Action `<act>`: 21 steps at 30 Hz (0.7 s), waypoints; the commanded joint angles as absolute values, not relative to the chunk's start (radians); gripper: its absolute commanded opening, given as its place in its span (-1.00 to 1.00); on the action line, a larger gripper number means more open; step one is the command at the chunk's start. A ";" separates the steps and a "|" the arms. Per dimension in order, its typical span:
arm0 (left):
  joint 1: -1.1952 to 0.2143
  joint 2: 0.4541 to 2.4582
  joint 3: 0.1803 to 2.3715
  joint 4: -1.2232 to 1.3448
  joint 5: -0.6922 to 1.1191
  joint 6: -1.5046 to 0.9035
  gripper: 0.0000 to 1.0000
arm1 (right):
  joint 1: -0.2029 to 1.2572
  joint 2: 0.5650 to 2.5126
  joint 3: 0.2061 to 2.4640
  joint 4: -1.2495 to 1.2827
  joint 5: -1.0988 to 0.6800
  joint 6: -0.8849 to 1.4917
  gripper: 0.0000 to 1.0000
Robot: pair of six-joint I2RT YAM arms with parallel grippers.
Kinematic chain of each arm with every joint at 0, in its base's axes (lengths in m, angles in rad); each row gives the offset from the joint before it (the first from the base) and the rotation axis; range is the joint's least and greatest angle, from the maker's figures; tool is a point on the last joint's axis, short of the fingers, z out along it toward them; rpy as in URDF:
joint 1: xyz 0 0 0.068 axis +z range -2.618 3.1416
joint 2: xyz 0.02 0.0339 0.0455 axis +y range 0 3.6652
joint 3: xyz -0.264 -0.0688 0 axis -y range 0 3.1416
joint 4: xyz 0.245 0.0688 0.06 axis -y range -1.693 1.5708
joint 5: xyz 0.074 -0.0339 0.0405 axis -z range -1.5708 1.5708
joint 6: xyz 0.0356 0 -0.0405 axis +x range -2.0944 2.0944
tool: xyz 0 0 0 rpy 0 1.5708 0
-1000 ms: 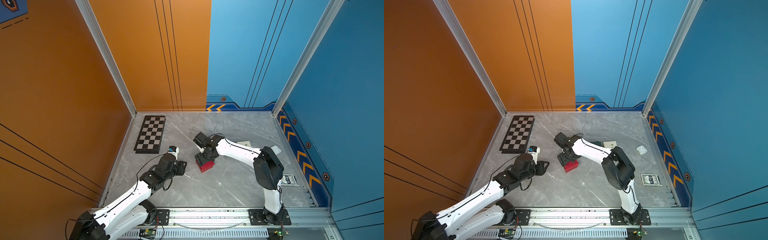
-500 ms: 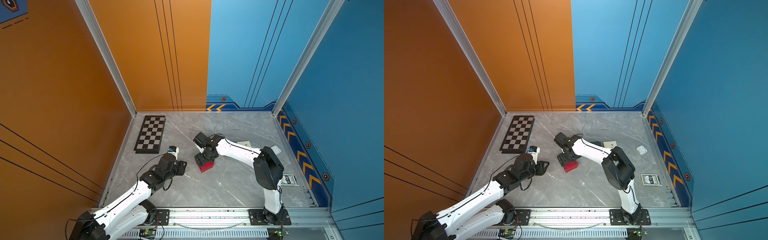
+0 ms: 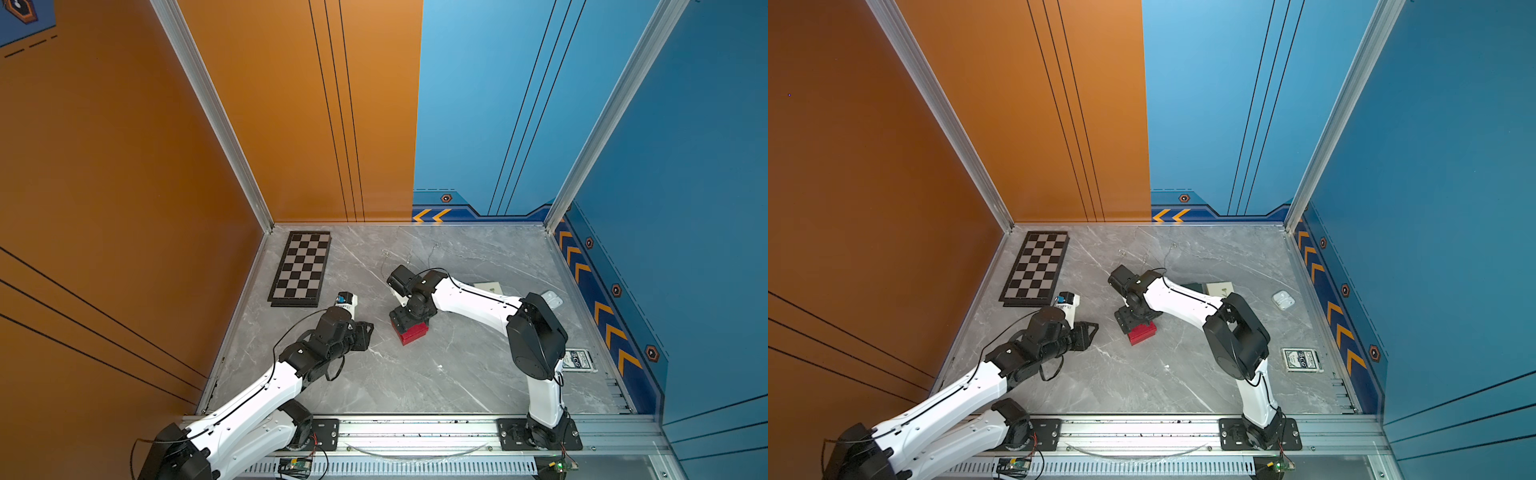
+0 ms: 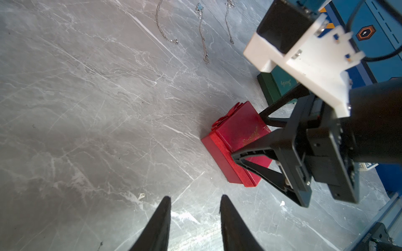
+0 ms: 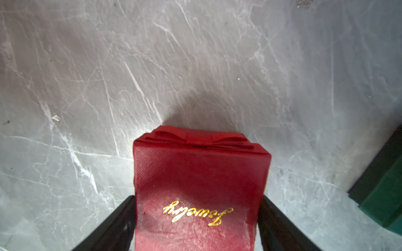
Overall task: Take the necklace out of the lift-off lid jewelry box
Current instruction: Close the lid on the jewelry box.
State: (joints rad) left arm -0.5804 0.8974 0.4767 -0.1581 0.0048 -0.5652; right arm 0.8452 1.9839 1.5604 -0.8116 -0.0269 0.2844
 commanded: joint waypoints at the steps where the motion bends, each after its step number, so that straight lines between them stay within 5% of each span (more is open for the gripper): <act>1: -0.567 0.886 0.462 -0.181 0.019 -0.557 -0.22 | 0.843 1.990 1.546 -0.834 -0.028 0.273 0.67; 21: -0.566 0.887 0.464 -0.216 0.018 -0.556 -0.21 | 0.831 1.999 1.523 -0.782 -0.034 0.308 0.67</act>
